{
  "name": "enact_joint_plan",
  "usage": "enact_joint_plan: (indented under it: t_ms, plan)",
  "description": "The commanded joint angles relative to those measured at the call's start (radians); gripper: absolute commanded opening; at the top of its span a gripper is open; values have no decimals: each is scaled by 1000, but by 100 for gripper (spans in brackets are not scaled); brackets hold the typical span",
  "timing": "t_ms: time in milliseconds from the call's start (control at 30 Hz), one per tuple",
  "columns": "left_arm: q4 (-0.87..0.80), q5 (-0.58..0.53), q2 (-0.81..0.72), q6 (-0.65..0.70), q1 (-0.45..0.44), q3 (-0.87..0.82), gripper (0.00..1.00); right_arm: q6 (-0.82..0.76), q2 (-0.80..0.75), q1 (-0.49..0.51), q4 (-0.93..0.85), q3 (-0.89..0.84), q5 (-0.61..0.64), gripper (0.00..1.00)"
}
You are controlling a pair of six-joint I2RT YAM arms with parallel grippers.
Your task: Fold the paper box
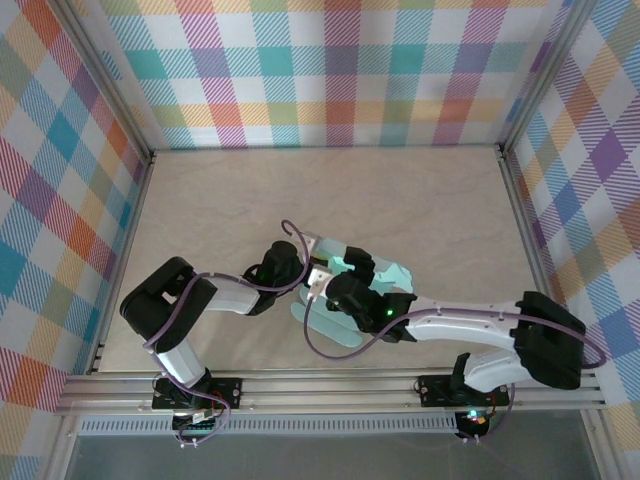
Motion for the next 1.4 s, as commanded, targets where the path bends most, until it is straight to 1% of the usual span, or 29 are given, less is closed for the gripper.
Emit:
enact_joint_plan:
  t_ms: [0,67,200,300,400,500,600,667,733,767,800,867,933,967,1033,1100,1167,1233,1367]
  plan:
    - [15,68,30,-67,40,40,0,135,-66,-29,-114,87,-142,97]
    - [26,98,42,-100,58,55,0,208,-93,-53,-155,129,-196,98]
    - [17,153,37,-139,79,91,0,371,-146,-146,-191,196,-338,98]
    - [19,199,42,-170,104,107,0,489,-186,-227,-179,220,-435,98]
    - [70,272,62,-213,134,108,0,624,-222,-327,-184,245,-519,99]
    - [115,330,69,-204,142,100,0,789,-269,-477,-201,271,-643,98]
    - [143,374,65,-173,142,91,0,966,-294,-685,-207,286,-858,96]
    - [167,414,63,-152,142,84,0,1086,-258,-837,-215,298,-1056,94]
    - [188,451,60,-136,142,82,0,1159,-196,-946,-242,311,-1212,92]
    - [193,473,58,-129,142,85,0,1181,-159,-984,-258,313,-1257,91]
    - [193,493,58,-123,142,90,0,1189,-127,-1002,-277,314,-1281,90]
    - [207,532,62,-124,142,99,0,1179,-58,-1006,-299,315,-1315,85]
    - [219,545,65,-132,141,106,0,1204,-9,-1000,-238,287,-1380,81]
    - [219,545,67,-138,140,111,0,1215,9,-990,-203,267,-1393,77]
    - [218,544,71,-147,139,120,0,1198,27,-961,-167,249,-1381,74]
    - [213,545,73,-155,139,130,0,1200,48,-934,-145,238,-1368,63]
    - [217,551,75,-159,136,137,0,1245,70,-910,-65,203,-1395,55]
    - [206,548,77,-158,134,143,0,1284,97,-885,-6,185,-1428,52]
    - [202,546,79,-171,131,156,0,1310,150,-828,59,184,-1470,47]
